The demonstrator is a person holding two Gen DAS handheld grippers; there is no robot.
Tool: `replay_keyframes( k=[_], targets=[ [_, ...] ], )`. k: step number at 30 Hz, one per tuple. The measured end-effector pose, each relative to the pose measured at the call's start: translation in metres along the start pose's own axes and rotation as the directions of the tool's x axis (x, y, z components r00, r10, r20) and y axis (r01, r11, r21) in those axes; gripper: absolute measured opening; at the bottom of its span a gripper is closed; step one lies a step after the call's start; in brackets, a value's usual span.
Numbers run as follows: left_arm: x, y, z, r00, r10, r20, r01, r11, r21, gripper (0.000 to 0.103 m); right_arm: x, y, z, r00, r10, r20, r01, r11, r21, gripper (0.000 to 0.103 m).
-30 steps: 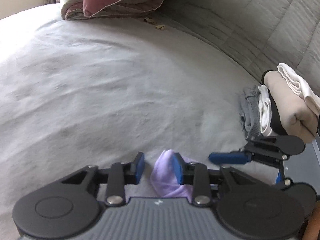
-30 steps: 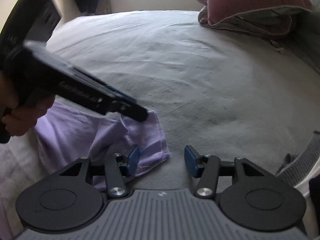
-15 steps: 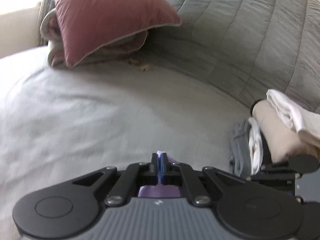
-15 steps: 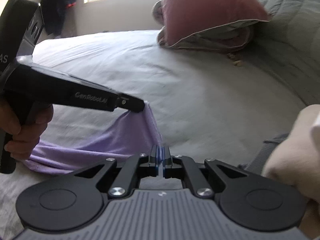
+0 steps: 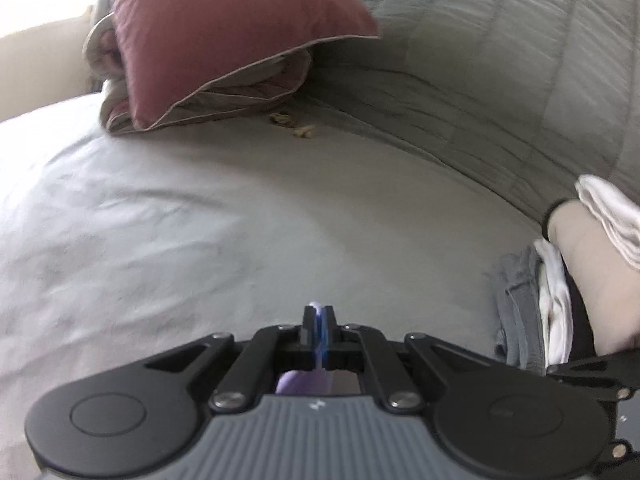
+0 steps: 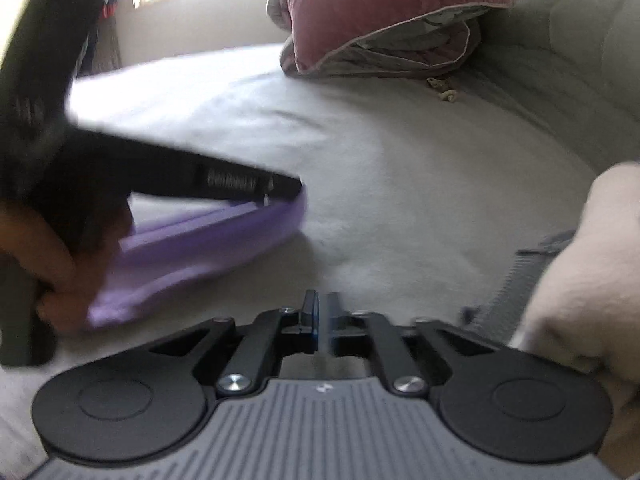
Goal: Fold clothes
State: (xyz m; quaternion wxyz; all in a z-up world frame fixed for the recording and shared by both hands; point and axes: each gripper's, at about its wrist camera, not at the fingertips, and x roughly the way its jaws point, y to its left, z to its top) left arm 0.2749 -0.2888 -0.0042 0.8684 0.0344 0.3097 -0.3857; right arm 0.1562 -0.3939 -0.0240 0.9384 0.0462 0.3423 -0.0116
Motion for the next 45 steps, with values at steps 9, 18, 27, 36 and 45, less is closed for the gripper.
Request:
replay_keyframes(
  k=[9, 18, 27, 36, 45],
  targets=[
    [-0.077, -0.007, 0.027, 0.991, -0.081, 0.105, 0.066, 0.988, 0.139, 0.002, 0.002, 0.002, 0.006, 1.0, 0.014, 0.014, -0.014, 0.999, 0.037, 0.057],
    [-0.055, 0.008, 0.026, 0.996, -0.08, 0.05, 0.07, 0.979, 0.191, 0.002, 0.006, 0.002, 0.004, 0.999, -0.038, 0.008, 0.038, 0.999, 0.01, 0.062],
    [0.027, 0.061, 0.003, 0.99, 0.115, -0.077, -0.112, 0.993, 0.043, 0.002, 0.022, -0.009, -0.002, 0.986, 0.105, 0.132, -0.137, 0.954, 0.268, 0.067],
    [0.025, 0.075, -0.004, 0.997, 0.056, -0.057, -0.059, 0.997, -0.046, 0.002, 0.051, 0.006, -0.005, 0.956, 0.131, 0.264, -0.224, 0.904, 0.364, 0.064],
    [0.025, 0.083, -0.009, 0.999, 0.027, -0.042, -0.033, 0.988, -0.148, 0.002, 0.063, 0.002, -0.005, 0.957, 0.132, 0.258, -0.232, 0.883, 0.408, 0.031]
  ],
)
